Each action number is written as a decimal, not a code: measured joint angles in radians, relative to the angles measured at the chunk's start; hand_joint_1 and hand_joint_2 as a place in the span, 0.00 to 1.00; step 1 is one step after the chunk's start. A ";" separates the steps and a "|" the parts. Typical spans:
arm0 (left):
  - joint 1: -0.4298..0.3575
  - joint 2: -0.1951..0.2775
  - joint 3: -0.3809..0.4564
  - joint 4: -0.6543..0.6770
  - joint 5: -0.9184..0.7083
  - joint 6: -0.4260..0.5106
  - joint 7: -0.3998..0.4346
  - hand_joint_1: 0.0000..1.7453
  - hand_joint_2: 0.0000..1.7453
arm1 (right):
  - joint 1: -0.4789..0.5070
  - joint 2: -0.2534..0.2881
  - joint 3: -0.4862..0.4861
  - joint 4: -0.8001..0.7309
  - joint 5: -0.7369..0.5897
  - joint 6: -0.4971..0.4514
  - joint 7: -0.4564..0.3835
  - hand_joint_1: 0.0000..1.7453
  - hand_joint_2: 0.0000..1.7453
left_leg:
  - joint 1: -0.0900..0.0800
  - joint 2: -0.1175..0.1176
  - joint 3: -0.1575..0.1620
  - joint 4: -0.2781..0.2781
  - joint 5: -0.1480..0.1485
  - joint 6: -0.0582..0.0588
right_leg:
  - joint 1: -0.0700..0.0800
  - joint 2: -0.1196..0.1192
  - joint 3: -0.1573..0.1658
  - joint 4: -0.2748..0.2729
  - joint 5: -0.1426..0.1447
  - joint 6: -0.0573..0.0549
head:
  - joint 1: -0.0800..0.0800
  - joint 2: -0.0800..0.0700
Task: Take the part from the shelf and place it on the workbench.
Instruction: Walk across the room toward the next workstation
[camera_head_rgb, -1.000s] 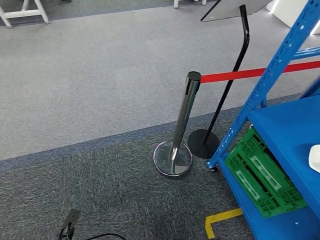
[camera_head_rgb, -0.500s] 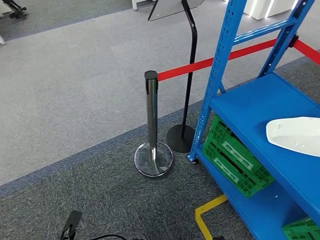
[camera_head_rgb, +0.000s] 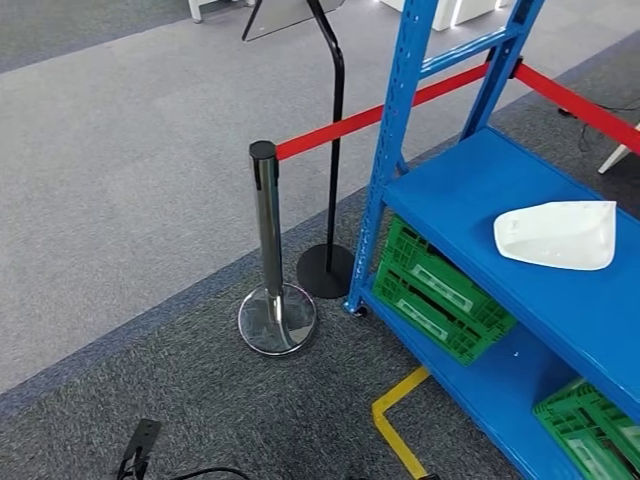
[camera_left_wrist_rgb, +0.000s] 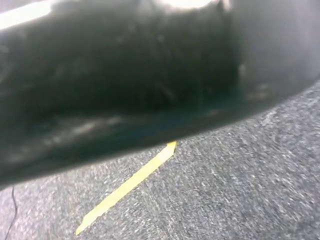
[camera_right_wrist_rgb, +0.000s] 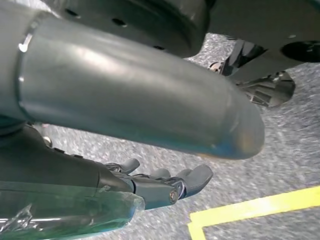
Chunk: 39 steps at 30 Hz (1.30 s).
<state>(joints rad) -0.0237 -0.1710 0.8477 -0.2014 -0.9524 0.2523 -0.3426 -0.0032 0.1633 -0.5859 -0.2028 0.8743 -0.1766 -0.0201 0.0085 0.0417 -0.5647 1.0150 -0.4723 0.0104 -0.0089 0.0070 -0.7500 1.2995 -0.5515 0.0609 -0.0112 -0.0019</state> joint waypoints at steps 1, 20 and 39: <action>0.000 0.000 0.001 0.000 0.000 0.000 0.000 0.00 0.00 | 0.001 0.000 0.000 0.000 0.000 0.000 0.000 0.00 0.00 | -0.001 0.011 0.003 0.000 -0.002 -0.001 | 0.001 -0.006 0.030 -0.051 0.028 -0.002 | 0.000 0.000; 0.000 0.000 0.006 0.000 0.000 -0.002 0.002 0.00 0.00 | -0.006 0.000 -0.001 0.000 0.001 0.003 0.002 0.00 0.00 | 0.007 -0.077 -0.053 0.118 -0.034 -0.055 | -0.001 0.087 0.153 -0.264 0.111 -0.049 | -0.017 0.000; -0.002 -0.003 0.009 0.000 -0.001 -0.004 0.002 0.00 0.00 | -0.007 0.000 -0.001 0.001 0.002 0.005 0.001 0.00 0.00 | -0.009 0.066 0.029 -0.007 -0.018 -0.023 | 0.014 -0.056 0.149 -0.256 0.103 -0.030 | -0.003 0.000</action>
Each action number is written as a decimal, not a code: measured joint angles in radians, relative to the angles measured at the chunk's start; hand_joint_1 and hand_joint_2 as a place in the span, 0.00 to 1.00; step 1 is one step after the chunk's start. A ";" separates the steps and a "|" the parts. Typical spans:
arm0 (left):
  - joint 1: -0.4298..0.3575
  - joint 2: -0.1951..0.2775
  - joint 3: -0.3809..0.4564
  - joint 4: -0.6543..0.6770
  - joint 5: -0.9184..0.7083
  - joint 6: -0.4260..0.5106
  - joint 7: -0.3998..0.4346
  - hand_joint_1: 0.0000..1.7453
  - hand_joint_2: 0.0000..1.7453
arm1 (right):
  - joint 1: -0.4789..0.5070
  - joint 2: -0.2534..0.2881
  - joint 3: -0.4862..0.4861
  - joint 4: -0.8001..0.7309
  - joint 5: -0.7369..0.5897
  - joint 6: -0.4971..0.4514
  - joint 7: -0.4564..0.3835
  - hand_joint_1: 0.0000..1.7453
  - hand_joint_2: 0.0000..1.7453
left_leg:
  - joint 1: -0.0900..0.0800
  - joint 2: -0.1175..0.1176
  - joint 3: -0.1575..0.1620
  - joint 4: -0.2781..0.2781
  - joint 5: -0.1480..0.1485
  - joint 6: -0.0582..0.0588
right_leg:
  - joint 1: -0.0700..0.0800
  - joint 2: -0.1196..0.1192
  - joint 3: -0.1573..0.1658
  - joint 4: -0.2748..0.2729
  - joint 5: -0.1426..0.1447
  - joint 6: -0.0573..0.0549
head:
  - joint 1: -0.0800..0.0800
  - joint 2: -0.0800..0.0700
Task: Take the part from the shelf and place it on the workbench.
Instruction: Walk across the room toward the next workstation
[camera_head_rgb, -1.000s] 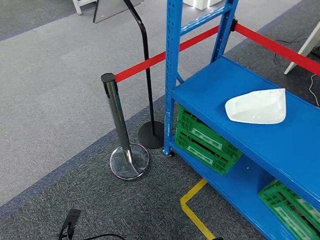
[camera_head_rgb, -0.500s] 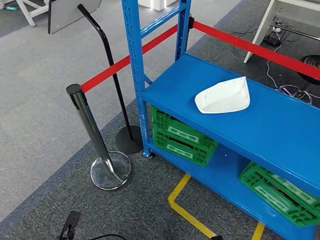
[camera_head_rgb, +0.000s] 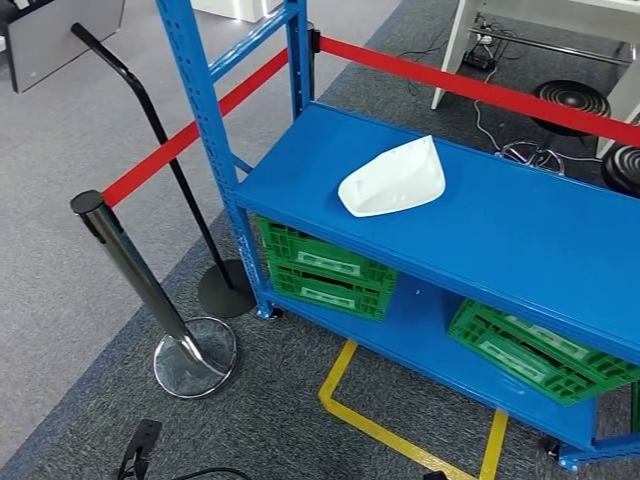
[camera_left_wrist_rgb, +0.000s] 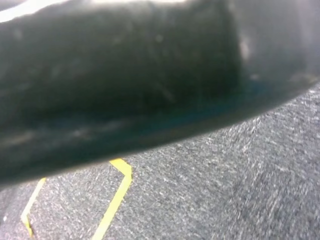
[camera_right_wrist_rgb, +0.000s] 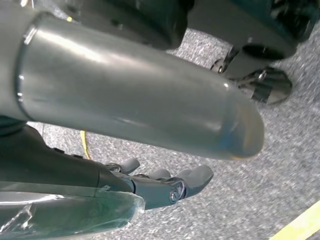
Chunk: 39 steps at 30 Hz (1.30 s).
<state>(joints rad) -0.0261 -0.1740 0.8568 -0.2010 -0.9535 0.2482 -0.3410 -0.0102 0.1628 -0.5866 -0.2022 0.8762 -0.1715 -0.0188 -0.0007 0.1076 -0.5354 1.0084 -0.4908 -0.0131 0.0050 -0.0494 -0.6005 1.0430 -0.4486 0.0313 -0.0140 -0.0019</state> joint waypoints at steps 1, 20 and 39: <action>-0.002 0.000 0.000 0.000 0.000 0.000 0.000 0.00 0.00 | 0.001 0.000 0.000 0.000 0.000 0.000 0.000 0.00 0.00 | 0.002 0.004 0.002 0.000 -0.002 -0.005 | -0.001 0.012 -0.001 -0.002 0.002 -0.006 | 0.000 0.000; -0.003 0.001 0.001 0.000 -0.004 -0.003 0.000 0.00 0.75 | 0.006 0.000 -0.001 0.000 0.015 0.001 -0.002 0.00 0.00 | 0.021 -0.124 -0.029 -0.001 0.026 0.023 | -0.013 0.084 -0.077 0.109 -0.058 0.027 | 0.000 0.000; 0.000 0.002 0.002 0.000 -0.009 0.001 0.000 0.00 1.00 | -0.002 0.000 -0.001 0.000 0.016 0.007 0.003 0.00 0.00 | 0.011 -0.102 -0.136 0.272 -0.114 -0.023 | -0.016 0.103 -0.003 -0.010 0.010 -0.027 | -0.007 0.000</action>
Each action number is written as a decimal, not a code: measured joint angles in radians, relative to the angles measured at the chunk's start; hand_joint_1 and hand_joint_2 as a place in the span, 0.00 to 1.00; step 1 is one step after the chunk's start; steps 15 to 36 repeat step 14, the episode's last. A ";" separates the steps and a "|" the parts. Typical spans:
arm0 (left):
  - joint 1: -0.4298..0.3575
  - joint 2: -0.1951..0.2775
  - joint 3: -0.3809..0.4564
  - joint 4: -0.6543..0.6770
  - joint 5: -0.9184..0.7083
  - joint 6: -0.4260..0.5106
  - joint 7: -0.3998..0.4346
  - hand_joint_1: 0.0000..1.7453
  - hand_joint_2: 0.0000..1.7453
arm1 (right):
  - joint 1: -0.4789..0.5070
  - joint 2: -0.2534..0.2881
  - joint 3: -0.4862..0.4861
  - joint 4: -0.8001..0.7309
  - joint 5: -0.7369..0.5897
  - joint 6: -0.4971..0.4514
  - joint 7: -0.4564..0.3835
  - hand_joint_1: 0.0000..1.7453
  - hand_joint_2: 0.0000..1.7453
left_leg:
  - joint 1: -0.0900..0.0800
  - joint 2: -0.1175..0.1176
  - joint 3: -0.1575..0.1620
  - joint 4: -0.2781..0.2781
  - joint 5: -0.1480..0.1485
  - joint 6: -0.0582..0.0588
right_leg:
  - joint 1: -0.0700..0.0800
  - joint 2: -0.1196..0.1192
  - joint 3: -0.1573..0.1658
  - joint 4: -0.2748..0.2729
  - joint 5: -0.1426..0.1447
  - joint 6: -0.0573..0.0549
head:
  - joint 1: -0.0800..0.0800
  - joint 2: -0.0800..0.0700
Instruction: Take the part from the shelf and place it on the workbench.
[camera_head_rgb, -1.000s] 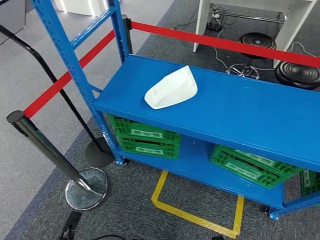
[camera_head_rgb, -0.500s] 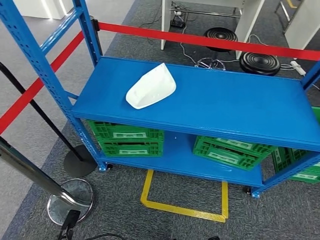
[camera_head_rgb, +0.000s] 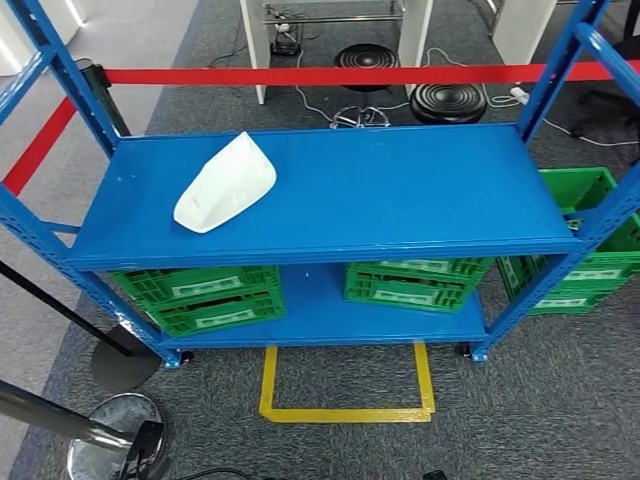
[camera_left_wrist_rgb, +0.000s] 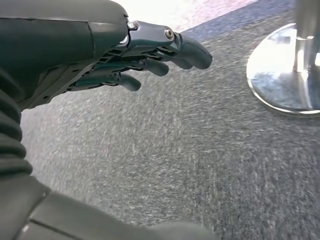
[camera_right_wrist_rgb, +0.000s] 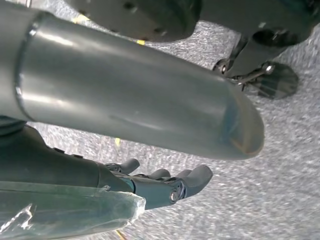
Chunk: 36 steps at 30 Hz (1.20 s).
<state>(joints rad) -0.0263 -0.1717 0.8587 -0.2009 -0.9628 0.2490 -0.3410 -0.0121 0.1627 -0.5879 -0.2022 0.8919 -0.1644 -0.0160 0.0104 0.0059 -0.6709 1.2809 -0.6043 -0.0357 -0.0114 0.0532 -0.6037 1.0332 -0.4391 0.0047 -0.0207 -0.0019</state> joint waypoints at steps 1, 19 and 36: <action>0.000 0.000 0.000 0.000 0.000 0.000 0.000 0.00 1.00 | 0.001 0.000 0.000 0.000 0.000 0.000 0.000 0.00 0.00 | 0.001 -0.004 0.012 -0.033 0.031 0.000 | -0.001 0.015 0.000 0.000 0.001 0.002 | 0.000 0.000; 0.001 -0.003 0.001 0.000 -0.003 0.008 0.008 0.00 1.00 | -0.001 0.000 0.000 0.000 0.018 -0.013 0.037 0.00 0.00 | 0.007 -0.023 0.113 -0.266 0.129 0.048 | 0.000 -0.042 -0.140 0.253 -0.115 0.056 | 0.013 0.000; 0.001 -0.003 0.001 0.000 -0.003 0.008 0.008 0.00 1.00 | -0.001 0.000 0.000 0.000 0.018 -0.013 0.037 0.00 0.00 | 0.007 -0.023 0.113 -0.266 0.129 0.048 | 0.000 -0.042 -0.140 0.253 -0.115 0.056 | 0.013 0.000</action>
